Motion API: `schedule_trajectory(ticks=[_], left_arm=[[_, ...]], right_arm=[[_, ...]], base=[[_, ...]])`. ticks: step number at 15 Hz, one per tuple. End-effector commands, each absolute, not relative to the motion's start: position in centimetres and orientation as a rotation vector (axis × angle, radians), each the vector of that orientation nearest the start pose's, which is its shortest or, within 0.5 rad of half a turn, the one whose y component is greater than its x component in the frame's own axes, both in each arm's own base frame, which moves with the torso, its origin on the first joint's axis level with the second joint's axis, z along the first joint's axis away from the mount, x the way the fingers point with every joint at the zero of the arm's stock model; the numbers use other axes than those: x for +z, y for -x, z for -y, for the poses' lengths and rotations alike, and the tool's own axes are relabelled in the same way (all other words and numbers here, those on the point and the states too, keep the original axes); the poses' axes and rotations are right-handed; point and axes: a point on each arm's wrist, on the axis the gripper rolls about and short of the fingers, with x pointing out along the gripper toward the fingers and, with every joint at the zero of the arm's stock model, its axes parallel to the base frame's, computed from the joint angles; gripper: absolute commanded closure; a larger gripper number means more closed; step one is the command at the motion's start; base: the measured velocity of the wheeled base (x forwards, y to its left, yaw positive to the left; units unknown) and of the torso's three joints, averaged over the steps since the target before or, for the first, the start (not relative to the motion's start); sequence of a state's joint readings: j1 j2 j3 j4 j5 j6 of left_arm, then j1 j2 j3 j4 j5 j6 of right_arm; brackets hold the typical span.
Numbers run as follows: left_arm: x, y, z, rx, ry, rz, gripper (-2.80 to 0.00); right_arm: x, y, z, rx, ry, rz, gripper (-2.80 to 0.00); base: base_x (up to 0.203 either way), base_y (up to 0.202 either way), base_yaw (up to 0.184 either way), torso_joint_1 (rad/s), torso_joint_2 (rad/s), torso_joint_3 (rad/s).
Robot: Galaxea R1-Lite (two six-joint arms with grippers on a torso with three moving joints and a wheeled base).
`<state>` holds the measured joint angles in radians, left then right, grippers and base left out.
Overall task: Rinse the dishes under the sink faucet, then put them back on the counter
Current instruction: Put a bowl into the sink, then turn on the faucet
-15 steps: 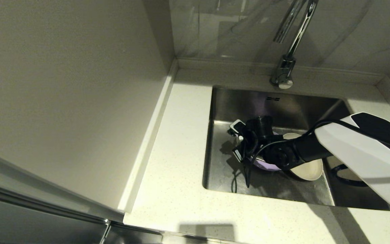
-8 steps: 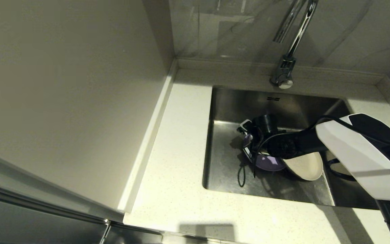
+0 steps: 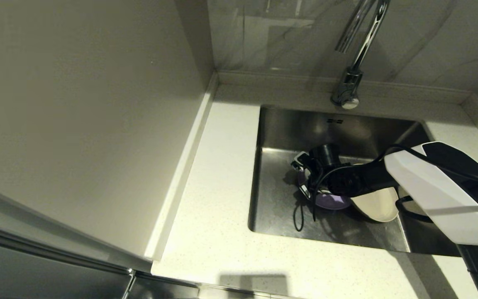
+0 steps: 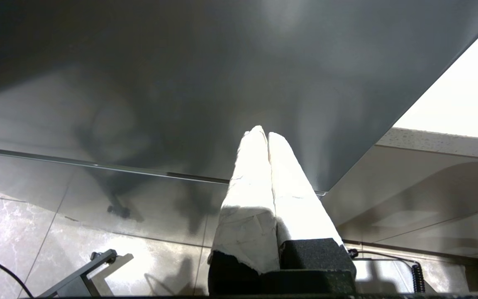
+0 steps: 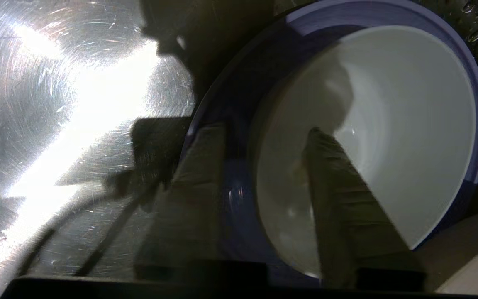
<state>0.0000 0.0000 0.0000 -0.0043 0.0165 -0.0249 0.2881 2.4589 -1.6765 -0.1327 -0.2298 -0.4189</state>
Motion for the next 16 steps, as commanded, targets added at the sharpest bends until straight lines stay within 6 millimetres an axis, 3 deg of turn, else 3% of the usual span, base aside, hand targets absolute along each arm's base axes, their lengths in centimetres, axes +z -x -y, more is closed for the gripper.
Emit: schedule_trajectory(ticks=[1,4,9,12,15,16], left_arm=[[7.6,2.3,0.0,0.017,0.026,0.008,0.00],[7.6,2.3,0.0,0.016,0.026,0.008,0.00],[7.6,2.3,0.0,0.017,0.026,0.008,0.00],[7.6,2.3,0.0,0.017,0.025,0.008,0.00],[7.6,2.3,0.0,0.017,0.026,0.008,0.00],[7.6,2.3,0.0,0.017,0.026,0.008,0.00]], right_arm=[[6.4,-47.0,-13.4,0.190,0.570,-0.600,-2.80],[9.3,-45.8,-13.1,0.209,0.548,-0.560,-2.80],[16.9,-40.6,-11.6,0.216,0.474,-0.463,-2.80],[21.7,-36.5,-9.3,0.170,0.416,-0.387,-2.80],[25.1,-32.3,-6.0,0.090,0.386,-0.327,-2.80],[25.7,-31.5,-4.6,0.048,0.378,-0.318,0.00]], base=[[0.000,0.000,0.000,0.000,0.00,0.000],[0.000,0.000,0.000,0.000,0.00,0.000],[0.000,0.000,0.000,0.000,0.00,0.000],[0.000,0.000,0.000,0.000,0.00,0.000],[0.000,0.000,0.000,0.000,0.00,0.000],[0.000,0.000,0.000,0.000,0.00,0.000]])
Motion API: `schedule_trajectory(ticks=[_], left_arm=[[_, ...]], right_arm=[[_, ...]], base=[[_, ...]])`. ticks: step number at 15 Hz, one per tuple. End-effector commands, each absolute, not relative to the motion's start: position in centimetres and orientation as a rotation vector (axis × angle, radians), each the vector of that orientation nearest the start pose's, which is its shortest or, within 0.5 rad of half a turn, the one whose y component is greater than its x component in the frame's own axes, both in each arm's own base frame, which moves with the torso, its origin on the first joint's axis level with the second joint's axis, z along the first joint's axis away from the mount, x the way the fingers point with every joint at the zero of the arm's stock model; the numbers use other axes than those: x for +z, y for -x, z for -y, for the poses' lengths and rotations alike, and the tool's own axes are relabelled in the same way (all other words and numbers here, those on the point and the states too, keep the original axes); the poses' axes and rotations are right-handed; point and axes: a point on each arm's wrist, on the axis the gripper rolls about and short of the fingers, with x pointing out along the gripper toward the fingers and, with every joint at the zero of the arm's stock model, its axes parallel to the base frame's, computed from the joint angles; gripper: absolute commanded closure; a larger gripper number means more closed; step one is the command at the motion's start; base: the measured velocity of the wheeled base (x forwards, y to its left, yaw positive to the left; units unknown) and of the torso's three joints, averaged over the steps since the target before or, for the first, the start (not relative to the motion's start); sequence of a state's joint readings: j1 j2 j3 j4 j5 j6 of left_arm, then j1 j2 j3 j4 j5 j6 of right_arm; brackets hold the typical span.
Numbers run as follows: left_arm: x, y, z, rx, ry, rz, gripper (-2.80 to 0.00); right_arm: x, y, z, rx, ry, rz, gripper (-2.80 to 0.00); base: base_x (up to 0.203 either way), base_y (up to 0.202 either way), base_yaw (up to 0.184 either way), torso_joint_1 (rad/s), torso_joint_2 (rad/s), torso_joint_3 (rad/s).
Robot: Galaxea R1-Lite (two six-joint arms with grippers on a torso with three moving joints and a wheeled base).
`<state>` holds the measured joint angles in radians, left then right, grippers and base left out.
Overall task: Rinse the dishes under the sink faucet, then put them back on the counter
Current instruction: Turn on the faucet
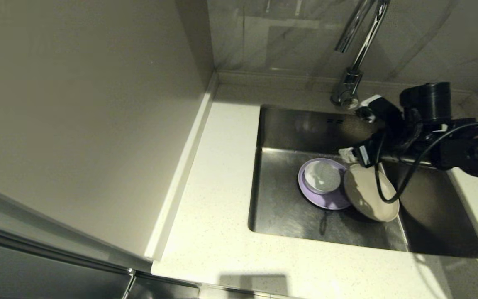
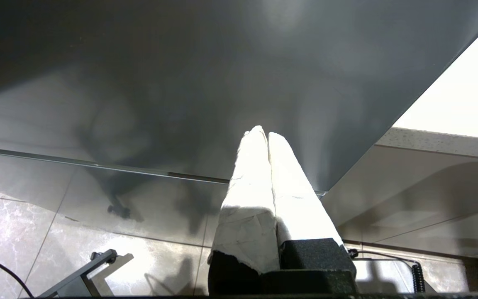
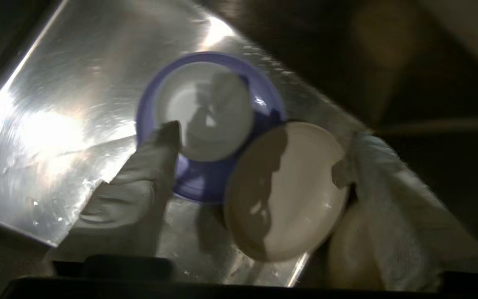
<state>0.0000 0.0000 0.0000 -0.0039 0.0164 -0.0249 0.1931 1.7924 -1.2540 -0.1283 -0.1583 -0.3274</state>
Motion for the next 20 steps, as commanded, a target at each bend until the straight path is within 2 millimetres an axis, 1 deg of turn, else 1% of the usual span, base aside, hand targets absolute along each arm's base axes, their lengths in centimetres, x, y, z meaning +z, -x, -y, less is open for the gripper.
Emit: schedule_trajectory(ticks=[1,4,6,7,9,10,12,14,15,16,17,18,19,20], left_arm=[[7.6,2.3,0.0,0.017,0.026,0.008,0.00],[7.6,2.3,0.0,0.017,0.026,0.008,0.00],[7.6,2.3,0.0,0.017,0.026,0.008,0.00],[7.6,2.3,0.0,0.017,0.026,0.008,0.00],[7.6,2.3,0.0,0.017,0.026,0.008,0.00],[7.6,2.3,0.0,0.017,0.026,0.008,0.00],[7.6,2.3,0.0,0.017,0.026,0.008,0.00],[7.6,2.3,0.0,0.017,0.026,0.008,0.00],[7.6,2.3,0.0,0.015,0.025,0.008,0.00],[7.6,2.3,0.0,0.017,0.025,0.008,0.00],[7.6,2.3,0.0,0.017,0.026,0.008,0.00],[7.6,2.3,0.0,0.017,0.026,0.008,0.00],[7.6,2.3,0.0,0.017,0.026,0.008,0.00],[7.6,2.3,0.0,0.017,0.026,0.009,0.00]], right_arm=[[26.2,-30.9,-3.1,0.003,0.378,-0.312,0.00],[27.4,-30.0,0.0,-0.093,0.386,-0.292,0.00],[28.2,-30.2,1.7,-0.143,0.362,-0.274,0.00],[28.8,-30.5,2.5,-0.143,0.332,-0.249,0.00],[30.5,-32.0,3.6,-0.087,0.258,-0.182,0.00],[31.4,-33.0,3.9,-0.057,0.202,-0.156,0.00],[33.1,-35.2,4.3,-0.027,0.049,-0.120,0.00],[34.0,-37.4,4.6,0.010,-0.151,-0.126,0.00],[33.7,-38.7,4.6,0.050,-0.287,-0.151,0.00],[32.9,-39.9,4.6,0.125,-0.405,-0.186,0.00],[32.3,-40.7,4.5,0.182,-0.490,-0.198,0.00],[32.3,-41.1,4.3,0.224,-0.563,-0.189,0.00],[32.4,-41.5,4.1,0.291,-0.597,-0.171,0.00],[32.4,-41.8,4.0,0.358,-0.596,-0.161,0.00]], base=[[0.000,0.000,0.000,0.000,0.00,0.000],[0.000,0.000,0.000,0.000,0.00,0.000],[0.000,0.000,0.000,0.000,0.00,0.000],[0.000,0.000,0.000,0.000,0.00,0.000],[0.000,0.000,0.000,0.000,0.00,0.000],[0.000,0.000,0.000,0.000,0.00,0.000],[0.000,0.000,0.000,0.000,0.00,0.000],[0.000,0.000,0.000,0.000,0.00,0.000],[0.000,0.000,0.000,0.000,0.00,0.000],[0.000,0.000,0.000,0.000,0.00,0.000],[0.000,0.000,0.000,0.000,0.00,0.000],[0.000,0.000,0.000,0.000,0.00,0.000],[0.000,0.000,0.000,0.000,0.00,0.000],[0.000,0.000,0.000,0.000,0.00,0.000]])
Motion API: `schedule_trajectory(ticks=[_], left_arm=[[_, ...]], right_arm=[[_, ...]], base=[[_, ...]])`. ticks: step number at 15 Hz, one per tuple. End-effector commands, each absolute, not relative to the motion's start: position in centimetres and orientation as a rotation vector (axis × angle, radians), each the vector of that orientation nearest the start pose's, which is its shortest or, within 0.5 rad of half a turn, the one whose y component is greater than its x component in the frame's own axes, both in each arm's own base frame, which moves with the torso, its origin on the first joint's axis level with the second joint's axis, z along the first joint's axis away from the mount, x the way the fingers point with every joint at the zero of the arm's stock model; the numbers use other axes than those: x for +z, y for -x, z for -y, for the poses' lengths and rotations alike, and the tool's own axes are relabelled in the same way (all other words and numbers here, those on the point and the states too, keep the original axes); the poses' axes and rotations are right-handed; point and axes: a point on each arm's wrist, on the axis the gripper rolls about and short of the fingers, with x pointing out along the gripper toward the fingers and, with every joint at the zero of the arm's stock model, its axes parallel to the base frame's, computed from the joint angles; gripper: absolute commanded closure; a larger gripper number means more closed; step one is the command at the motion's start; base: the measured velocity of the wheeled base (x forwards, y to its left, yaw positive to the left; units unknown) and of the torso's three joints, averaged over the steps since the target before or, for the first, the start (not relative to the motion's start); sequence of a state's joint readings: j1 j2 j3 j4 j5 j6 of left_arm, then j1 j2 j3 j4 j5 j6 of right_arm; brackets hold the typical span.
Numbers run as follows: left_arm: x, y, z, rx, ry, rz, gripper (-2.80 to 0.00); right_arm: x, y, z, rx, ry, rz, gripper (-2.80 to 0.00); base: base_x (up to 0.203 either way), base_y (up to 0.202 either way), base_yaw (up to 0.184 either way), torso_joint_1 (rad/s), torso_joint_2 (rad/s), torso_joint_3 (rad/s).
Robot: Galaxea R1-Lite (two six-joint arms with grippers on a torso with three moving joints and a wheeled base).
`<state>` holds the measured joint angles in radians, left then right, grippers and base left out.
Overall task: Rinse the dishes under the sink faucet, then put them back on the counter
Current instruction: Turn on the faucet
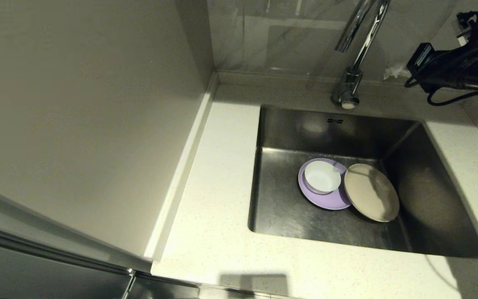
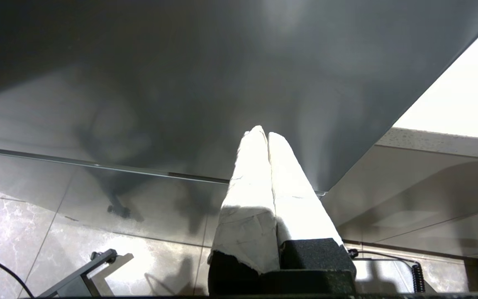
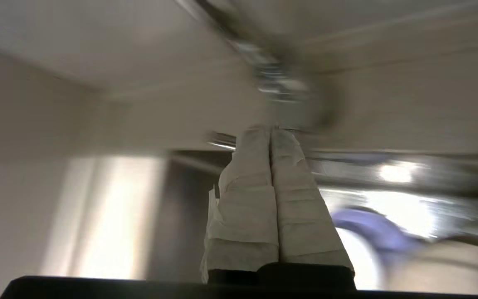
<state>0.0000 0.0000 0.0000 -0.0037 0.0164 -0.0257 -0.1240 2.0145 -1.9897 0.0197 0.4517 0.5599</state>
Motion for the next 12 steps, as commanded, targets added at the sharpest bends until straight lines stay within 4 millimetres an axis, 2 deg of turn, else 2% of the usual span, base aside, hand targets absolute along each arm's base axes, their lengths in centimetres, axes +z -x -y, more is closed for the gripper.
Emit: schedule_trajectory(ticks=[1,5,12], left_arm=[[7.6,2.3,0.0,0.017,0.026,0.008,0.00],[7.6,2.3,0.0,0.017,0.025,0.008,0.00],[7.6,2.3,0.0,0.017,0.026,0.008,0.00]], right_arm=[[32.5,-42.1,4.0,0.412,-0.583,-0.132,0.00],[33.8,-42.2,3.1,0.512,-0.491,0.001,0.00],[32.1,-44.3,3.0,0.528,-0.360,0.086,0.00]], base=[[0.000,0.000,0.000,0.000,0.00,0.000],[0.000,0.000,0.000,0.000,0.00,0.000],[0.000,0.000,0.000,0.000,0.00,0.000]])
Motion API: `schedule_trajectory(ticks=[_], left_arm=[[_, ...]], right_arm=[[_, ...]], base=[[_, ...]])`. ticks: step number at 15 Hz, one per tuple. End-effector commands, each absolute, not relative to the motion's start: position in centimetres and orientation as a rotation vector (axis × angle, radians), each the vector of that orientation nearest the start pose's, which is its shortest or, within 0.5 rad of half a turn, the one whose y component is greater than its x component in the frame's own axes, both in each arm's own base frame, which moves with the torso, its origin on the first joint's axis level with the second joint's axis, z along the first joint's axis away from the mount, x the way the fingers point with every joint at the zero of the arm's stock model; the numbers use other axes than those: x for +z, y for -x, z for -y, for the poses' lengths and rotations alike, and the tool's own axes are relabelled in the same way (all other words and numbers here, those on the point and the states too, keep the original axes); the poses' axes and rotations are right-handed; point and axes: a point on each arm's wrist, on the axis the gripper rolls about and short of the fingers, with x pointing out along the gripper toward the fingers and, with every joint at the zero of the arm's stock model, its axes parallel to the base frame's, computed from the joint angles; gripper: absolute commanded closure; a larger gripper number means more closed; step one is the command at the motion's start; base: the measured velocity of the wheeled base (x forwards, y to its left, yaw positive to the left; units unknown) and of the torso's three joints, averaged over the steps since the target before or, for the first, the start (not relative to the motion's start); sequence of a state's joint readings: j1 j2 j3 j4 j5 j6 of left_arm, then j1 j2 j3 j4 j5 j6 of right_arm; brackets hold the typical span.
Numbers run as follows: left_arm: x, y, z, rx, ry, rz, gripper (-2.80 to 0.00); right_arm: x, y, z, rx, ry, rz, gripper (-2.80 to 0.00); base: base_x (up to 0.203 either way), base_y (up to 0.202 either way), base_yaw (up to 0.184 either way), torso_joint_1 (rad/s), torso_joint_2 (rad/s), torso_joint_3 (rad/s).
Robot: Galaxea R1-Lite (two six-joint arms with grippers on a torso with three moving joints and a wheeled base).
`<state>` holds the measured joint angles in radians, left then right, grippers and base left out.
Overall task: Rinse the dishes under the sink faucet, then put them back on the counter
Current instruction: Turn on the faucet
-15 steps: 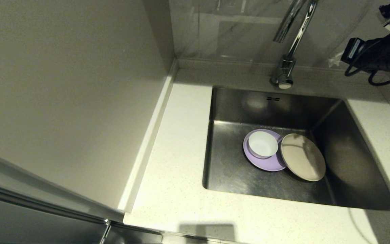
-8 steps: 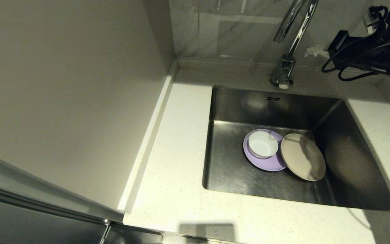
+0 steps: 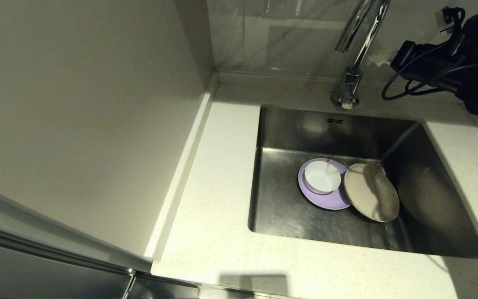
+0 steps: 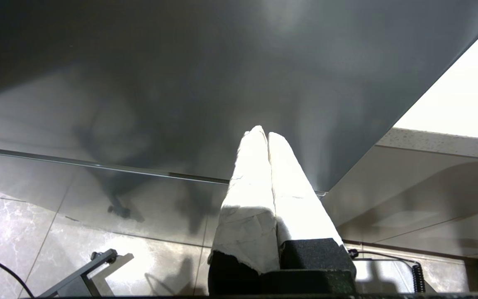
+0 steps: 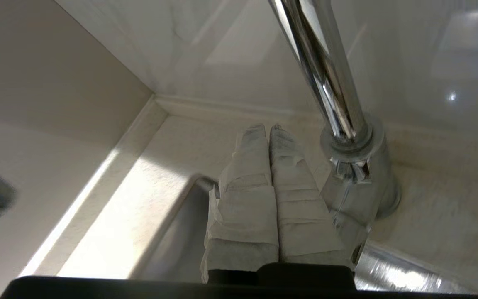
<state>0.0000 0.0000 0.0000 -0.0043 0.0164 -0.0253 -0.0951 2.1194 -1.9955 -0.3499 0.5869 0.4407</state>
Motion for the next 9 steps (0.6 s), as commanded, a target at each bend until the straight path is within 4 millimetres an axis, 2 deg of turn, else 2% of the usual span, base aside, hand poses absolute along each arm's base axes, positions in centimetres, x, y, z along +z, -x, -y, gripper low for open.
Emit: schedule_trajectory(ticks=[1,6,9], left_arm=[[7.6,2.3,0.0,0.017,0.026,0.008,0.00],[7.6,2.3,0.0,0.017,0.025,0.008,0.00],[7.6,2.3,0.0,0.017,0.025,0.008,0.00]], right_arm=[[31.6,-44.6,3.0,0.528,-0.354,0.085,0.00],[29.9,-45.9,2.9,0.528,-0.301,0.075,0.00],[29.8,-46.0,2.7,0.534,-0.301,0.073,0.00]], base=[[0.000,0.000,0.000,0.000,0.00,0.000],[0.000,0.000,0.000,0.000,0.00,0.000],[0.000,0.000,0.000,0.000,0.00,0.000]])
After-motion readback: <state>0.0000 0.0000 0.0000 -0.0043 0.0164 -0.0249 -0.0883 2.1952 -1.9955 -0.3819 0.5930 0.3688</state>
